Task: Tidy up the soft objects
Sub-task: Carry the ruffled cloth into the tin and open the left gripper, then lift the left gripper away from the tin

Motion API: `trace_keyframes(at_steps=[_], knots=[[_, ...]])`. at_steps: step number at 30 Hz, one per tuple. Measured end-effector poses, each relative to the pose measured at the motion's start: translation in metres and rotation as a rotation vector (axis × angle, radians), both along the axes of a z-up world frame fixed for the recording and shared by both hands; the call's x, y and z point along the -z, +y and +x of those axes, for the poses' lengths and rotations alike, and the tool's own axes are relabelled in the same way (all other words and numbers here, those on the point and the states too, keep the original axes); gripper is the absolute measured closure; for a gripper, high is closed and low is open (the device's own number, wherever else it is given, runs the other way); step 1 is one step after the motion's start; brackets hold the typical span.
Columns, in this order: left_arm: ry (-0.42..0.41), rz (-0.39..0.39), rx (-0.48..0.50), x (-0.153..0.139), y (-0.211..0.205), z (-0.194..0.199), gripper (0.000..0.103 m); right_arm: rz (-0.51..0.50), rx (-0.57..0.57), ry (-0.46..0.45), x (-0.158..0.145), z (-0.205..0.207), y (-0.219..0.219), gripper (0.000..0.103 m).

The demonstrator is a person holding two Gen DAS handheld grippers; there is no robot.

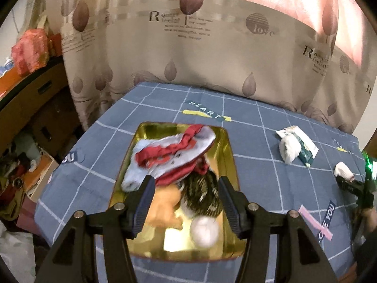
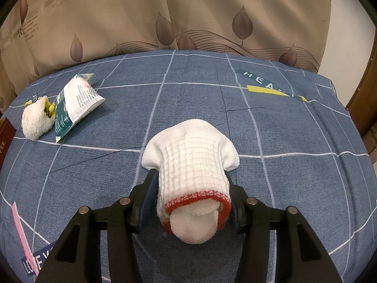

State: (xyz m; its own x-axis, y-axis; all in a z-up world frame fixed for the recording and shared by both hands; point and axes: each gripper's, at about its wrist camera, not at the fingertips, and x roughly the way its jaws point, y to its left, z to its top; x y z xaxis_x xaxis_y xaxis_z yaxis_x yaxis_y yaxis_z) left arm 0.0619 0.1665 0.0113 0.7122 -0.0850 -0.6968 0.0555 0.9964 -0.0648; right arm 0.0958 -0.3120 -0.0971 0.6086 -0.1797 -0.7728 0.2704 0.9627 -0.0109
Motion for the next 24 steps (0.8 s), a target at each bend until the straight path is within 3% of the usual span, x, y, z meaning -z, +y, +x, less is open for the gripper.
trace_keyframes(at_steps=[8,16,24], knots=[[-0.036,0.096,-0.065,0.018,0.016,-0.041,0.046,-0.008,0.001,0.002,0.0,0.0,0.0,0.054],[0.007,0.05,-0.097,0.038,0.033,-0.06,0.046,-0.013,0.001,0.003,0.0,0.0,0.001,0.054],[-0.049,0.05,-0.13,0.027,0.051,-0.074,0.046,-0.029,-0.018,0.005,-0.001,0.0,0.005,0.064]])
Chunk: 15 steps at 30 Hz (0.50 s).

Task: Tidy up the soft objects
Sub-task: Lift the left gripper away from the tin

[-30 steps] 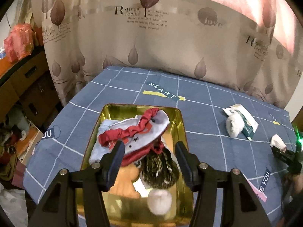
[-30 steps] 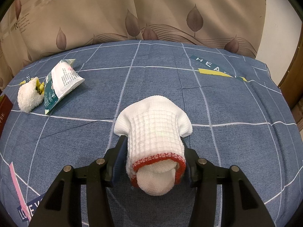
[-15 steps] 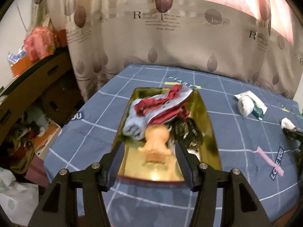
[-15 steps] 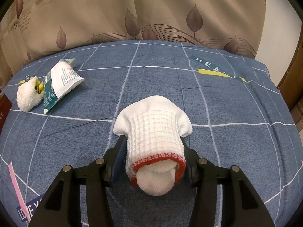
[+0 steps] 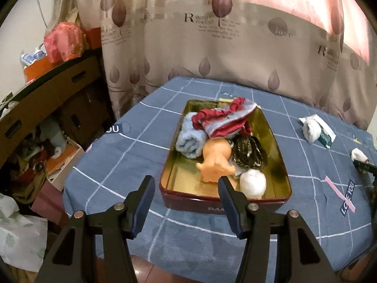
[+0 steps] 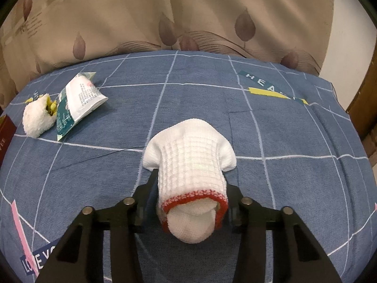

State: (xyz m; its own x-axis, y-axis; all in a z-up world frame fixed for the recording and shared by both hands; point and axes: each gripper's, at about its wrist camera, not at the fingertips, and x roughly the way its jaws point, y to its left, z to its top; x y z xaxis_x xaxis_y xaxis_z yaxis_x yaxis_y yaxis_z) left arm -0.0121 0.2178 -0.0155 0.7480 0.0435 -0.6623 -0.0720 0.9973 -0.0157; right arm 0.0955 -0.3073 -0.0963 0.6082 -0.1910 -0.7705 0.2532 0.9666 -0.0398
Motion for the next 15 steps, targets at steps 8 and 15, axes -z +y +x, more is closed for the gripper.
trace_keyframes(at_steps=[8,15], knots=[[0.041,-0.1,-0.054,0.009,0.014,0.006,0.045,-0.015,0.019,0.004,-0.002,0.001,0.01,0.073],[0.013,-0.116,-0.091,0.006,0.024,0.003,0.045,-0.012,-0.01,-0.001,-0.004,0.001,0.028,0.074]])
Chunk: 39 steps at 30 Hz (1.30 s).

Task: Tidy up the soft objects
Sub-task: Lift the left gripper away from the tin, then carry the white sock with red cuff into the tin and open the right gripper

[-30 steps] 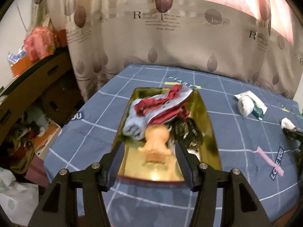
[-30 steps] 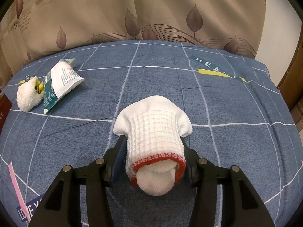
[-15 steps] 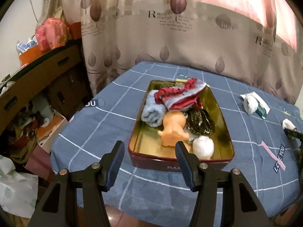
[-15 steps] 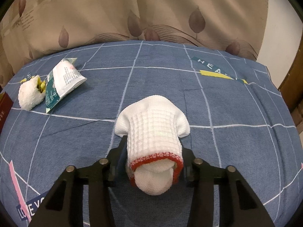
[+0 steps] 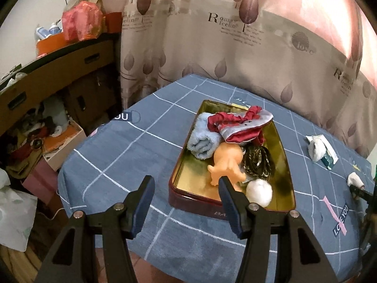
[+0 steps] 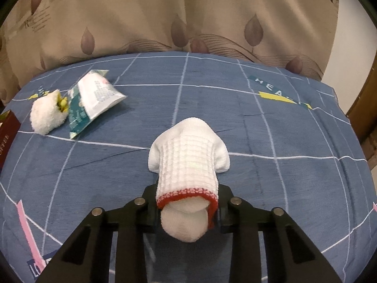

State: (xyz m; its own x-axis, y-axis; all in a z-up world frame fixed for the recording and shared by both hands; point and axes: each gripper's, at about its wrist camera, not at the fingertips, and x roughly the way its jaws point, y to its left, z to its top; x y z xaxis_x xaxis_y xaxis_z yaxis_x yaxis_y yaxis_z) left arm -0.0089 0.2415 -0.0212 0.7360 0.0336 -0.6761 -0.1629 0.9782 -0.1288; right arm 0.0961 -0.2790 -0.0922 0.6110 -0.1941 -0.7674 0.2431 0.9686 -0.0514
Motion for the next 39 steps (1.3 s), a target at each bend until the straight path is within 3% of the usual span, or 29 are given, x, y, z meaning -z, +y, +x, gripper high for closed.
trace_keyframes(at_steps=[8,18,31,39], knots=[[0.006,-0.015,-0.004,0.001,0.001,0.001,0.045,0.028,-0.08,-0.014,-0.009,0.001,0.035,0.074],[-0.008,0.042,-0.007,-0.001,-0.007,0.0,0.045,0.057,-0.23,-0.02,-0.02,0.002,0.1,0.074],[0.013,0.033,-0.033,0.002,-0.001,0.001,0.045,0.1,-0.505,-0.074,-0.061,0.003,0.219,0.074],[0.021,0.018,-0.046,0.002,0.004,0.001,0.045,0.099,-0.66,-0.081,-0.069,0.002,0.296,0.074]])
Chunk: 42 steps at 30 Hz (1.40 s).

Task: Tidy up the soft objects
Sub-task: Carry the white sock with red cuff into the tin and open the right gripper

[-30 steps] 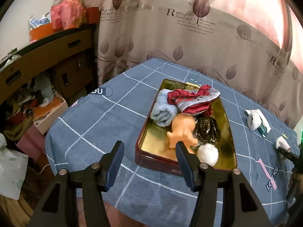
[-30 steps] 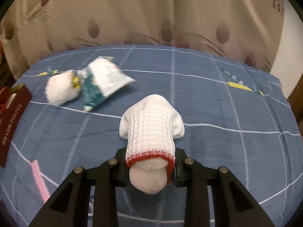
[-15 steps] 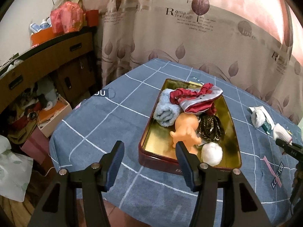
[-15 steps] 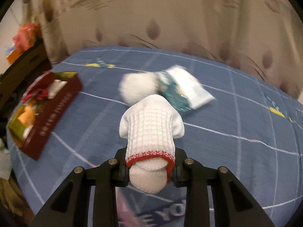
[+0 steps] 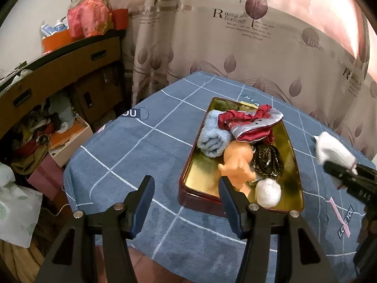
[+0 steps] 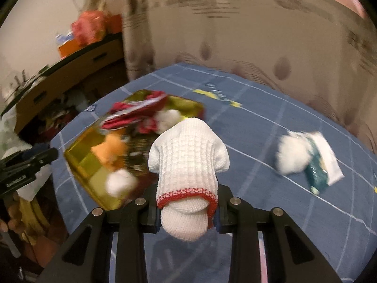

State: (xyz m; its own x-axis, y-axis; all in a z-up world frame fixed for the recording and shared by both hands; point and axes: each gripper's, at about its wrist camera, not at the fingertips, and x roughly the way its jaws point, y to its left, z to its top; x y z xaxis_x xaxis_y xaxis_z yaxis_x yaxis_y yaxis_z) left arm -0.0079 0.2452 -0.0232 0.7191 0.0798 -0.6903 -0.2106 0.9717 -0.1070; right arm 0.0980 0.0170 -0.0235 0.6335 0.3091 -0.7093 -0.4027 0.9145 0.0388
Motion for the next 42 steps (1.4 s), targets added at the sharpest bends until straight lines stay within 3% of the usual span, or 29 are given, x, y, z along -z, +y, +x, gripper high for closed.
trace_keyframes(at_steps=[11,22,27,31,33,42], knots=[[-0.004,-0.008,-0.014,-0.001,0.005,0.0,0.045,-0.033,-0.118,0.014,0.011,0.004,0.076,0.074],[-0.006,0.031,-0.006,0.001,0.0,0.0,0.045,-0.051,-0.105,0.056,0.035,0.027,0.098,0.071],[-0.003,0.032,0.0,0.002,-0.003,0.0,0.045,-0.064,-0.102,0.053,0.04,0.027,0.098,0.061],[0.001,0.035,0.002,0.003,-0.004,0.0,0.045,-0.034,-0.104,0.015,0.034,0.02,0.092,0.036],[0.002,0.035,0.003,0.003,-0.004,0.001,0.045,-0.026,-0.101,-0.016,0.028,0.014,0.089,0.029],[0.002,0.04,0.004,0.004,-0.005,0.0,0.045,0.035,-0.109,-0.049,0.006,-0.001,0.073,0.026]])
